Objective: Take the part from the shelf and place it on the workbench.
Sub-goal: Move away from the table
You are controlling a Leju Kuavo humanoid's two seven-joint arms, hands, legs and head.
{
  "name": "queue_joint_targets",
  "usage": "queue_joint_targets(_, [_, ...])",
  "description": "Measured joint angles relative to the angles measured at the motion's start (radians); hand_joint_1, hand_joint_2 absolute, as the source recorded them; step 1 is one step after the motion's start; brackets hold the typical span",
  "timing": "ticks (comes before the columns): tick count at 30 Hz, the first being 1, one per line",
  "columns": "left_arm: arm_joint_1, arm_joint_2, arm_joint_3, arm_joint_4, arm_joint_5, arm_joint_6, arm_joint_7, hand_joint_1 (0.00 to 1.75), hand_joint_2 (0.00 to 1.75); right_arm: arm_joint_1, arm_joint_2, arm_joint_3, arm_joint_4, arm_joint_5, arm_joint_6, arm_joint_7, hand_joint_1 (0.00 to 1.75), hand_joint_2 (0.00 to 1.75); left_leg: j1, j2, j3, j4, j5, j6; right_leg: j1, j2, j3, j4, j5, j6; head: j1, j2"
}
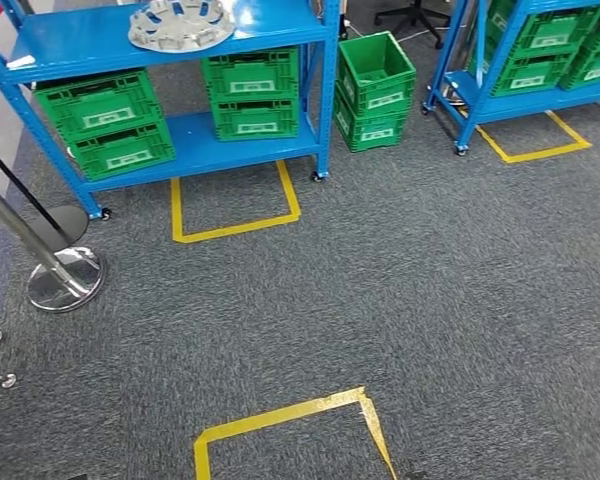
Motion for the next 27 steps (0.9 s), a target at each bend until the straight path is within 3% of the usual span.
queue_joint_targets(2, [0.001,-0.002,0.0,0.0,-0.003,0.002,0.0,0.0,0.0,0.0,0.0,-0.001,-0.001,-0.001,0.0,0.0,0.0,0.0,0.004,-0.013,0.002,-0.004,0.002,0.012,-0.003,0.027,-0.013,0.039,-0.03,0.01,0.003,0.0])
queue_joint_targets(5, [-0.001,-0.002,0.0,0.0,-0.005,0.003,0.0,0.0,0.0,0.002,0.0,-0.001,-0.001,-0.001,0.0,0.0,0.0,0.0,0.006,-0.031,0.003,-0.005,0.002,0.024,-0.005,0.075,-0.11,0.236,-0.128,0.017,0.008,0.0])
queue_joint_targets(6, [-0.001,-0.002,0.0,0.0,-0.005,0.003,0.0,0.0,0.0,0.003,0.0,-0.001,-0.001,-0.001,0.0,0.0,0.0,0.0,0.006,-0.037,0.003,-0.005,0.001,0.024,-0.005,0.079,-0.138,0.284,-0.14,0.018,0.008,0.0])
queue_joint_targets(7, [0.0,-0.003,0.0,0.0,-0.005,0.003,0.0,0.0,0.0,0.003,0.0,-0.001,-0.001,-0.001,0.0,0.0,0.0,0.0,0.006,-0.043,0.005,-0.004,0.0,0.025,-0.005,0.08,-0.152,0.299,-0.132,0.018,0.009,0.0])
queue_joint_targets(8, [0.0,-0.003,0.0,0.0,-0.005,0.003,0.001,0.0,0.0,0.003,0.0,-0.001,-0.001,-0.002,0.0,0.0,0.0,0.0,0.007,-0.048,0.007,-0.004,-0.001,0.024,-0.006,0.08,-0.145,0.272,-0.103,0.017,0.008,0.0])
queue_joint_targets(11, [0.001,-0.004,-0.001,0.0,-0.006,0.003,0.001,0.0,0.0,0.001,0.001,-0.002,-0.001,-0.005,0.0,0.0,0.0,0.0,0.007,-0.06,0.014,-0.001,-0.007,0.014,-0.012,0.083,-0.068,0.083,0.005,0.018,0.01,0.0])
queue_joint_targets(13, [0.001,-0.002,-0.001,0.0,-0.007,0.002,0.0,0.0,0.0,0.0,0.004,-0.005,-0.002,-0.006,0.0,-0.001,0.0,0.0,0.002,-0.064,0.014,0.002,-0.01,0.005,-0.016,0.089,-0.038,0.017,0.03,0.013,0.01,0.0])
queue_joint_targets(17, [0.003,0.001,-0.003,0.0,-0.008,0.001,0.0,0.0,0.0,0.002,0.006,-0.01,-0.003,-0.005,-0.001,-0.003,0.0,0.0,-0.002,-0.064,0.012,-0.001,-0.001,0.033,-0.016,0.094,-0.039,0.013,0.037,0.009,0.008,0.0])
queue_joint_targets(20, [0.002,0.002,-0.007,0.0,-0.01,0.001,0.0,0.0,0.0,0.001,0.006,-0.013,-0.005,-0.001,-0.003,-0.006,0.0,0.0,0.0,-0.064,0.014,-0.008,0.002,0.036,-0.011,0.094,-0.039,0.013,0.036,0.0,0.009,0.0])
queue_joint_targets(22, [0.002,0.002,-0.01,0.0,-0.011,0.001,0.0,0.0,0.0,0.001,0.006,-0.013,-0.005,0.0,-0.005,-0.007,0.0,0.0,0.001,-0.064,0.015,-0.013,0.004,0.026,-0.009,0.094,-0.04,0.014,0.035,-0.005,0.009,0.0])
queue_joint_targets(25, [0.003,0.001,-0.015,0.0,-0.015,0.002,0.0,0.0,0.0,0.0,0.006,-0.014,-0.005,0.002,-0.007,-0.009,0.0,0.0,0.005,-0.064,0.015,-0.018,0.007,-0.011,-0.006,0.093,-0.043,0.015,0.036,-0.01,0.009,0.0])
queue_joint_targets(27, [0.003,0.001,-0.019,0.0,-0.016,0.003,0.0,0.0,0.0,0.0,0.006,-0.014,-0.005,0.002,-0.007,-0.009,0.0,0.0,0.007,-0.064,0.015,-0.019,0.007,-0.021,-0.006,0.093,-0.043,0.015,0.037,-0.011,0.009,0.0])
